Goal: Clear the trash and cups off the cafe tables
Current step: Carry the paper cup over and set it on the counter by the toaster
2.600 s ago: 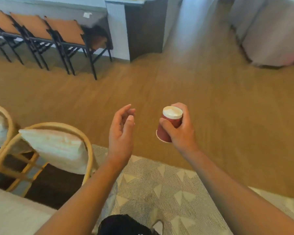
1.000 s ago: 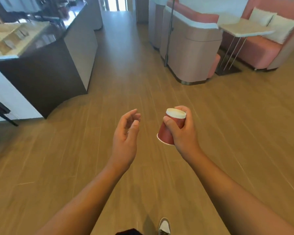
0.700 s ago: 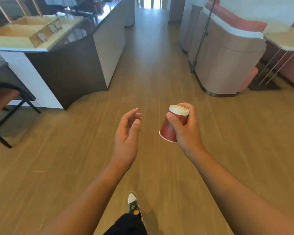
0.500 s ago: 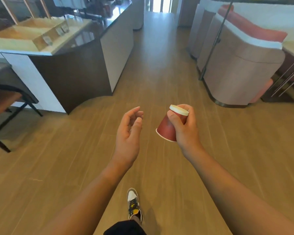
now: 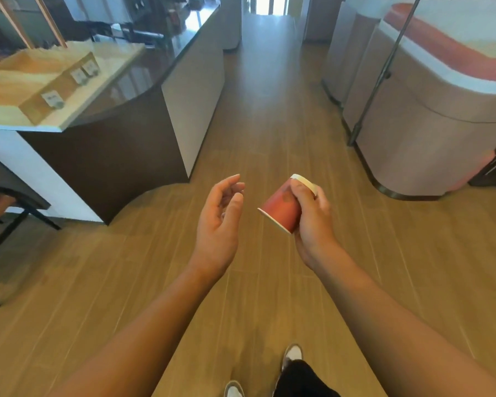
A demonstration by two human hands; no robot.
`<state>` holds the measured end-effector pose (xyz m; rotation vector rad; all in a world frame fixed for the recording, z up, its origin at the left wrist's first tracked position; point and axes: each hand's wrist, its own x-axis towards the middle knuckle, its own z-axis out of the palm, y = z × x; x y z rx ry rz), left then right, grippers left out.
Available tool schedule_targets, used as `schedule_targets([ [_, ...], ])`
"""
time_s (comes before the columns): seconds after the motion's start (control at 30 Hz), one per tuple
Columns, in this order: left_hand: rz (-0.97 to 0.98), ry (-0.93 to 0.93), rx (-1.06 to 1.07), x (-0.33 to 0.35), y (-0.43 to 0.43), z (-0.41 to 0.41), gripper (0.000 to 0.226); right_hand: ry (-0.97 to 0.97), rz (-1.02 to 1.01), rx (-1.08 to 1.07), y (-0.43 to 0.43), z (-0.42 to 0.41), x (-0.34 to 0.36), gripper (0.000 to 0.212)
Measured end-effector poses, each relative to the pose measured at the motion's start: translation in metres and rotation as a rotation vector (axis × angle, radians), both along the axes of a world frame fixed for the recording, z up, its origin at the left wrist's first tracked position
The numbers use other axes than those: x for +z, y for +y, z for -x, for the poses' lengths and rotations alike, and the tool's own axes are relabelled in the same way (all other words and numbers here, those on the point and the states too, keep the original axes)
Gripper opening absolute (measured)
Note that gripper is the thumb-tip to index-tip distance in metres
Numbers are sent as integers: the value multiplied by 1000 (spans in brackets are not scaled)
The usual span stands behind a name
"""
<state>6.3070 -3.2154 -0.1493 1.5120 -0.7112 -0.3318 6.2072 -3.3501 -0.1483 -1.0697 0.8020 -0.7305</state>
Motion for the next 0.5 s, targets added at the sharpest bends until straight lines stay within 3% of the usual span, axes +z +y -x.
schedule_targets([
  [0.17,-24,5,16,-13,-85,-68,27,-9,5,3,-85,-69,-15,43],
  [0.5,2,-9,152,-3,-274,-213,29,-30,-12,163,-288,-231,-6,47],
])
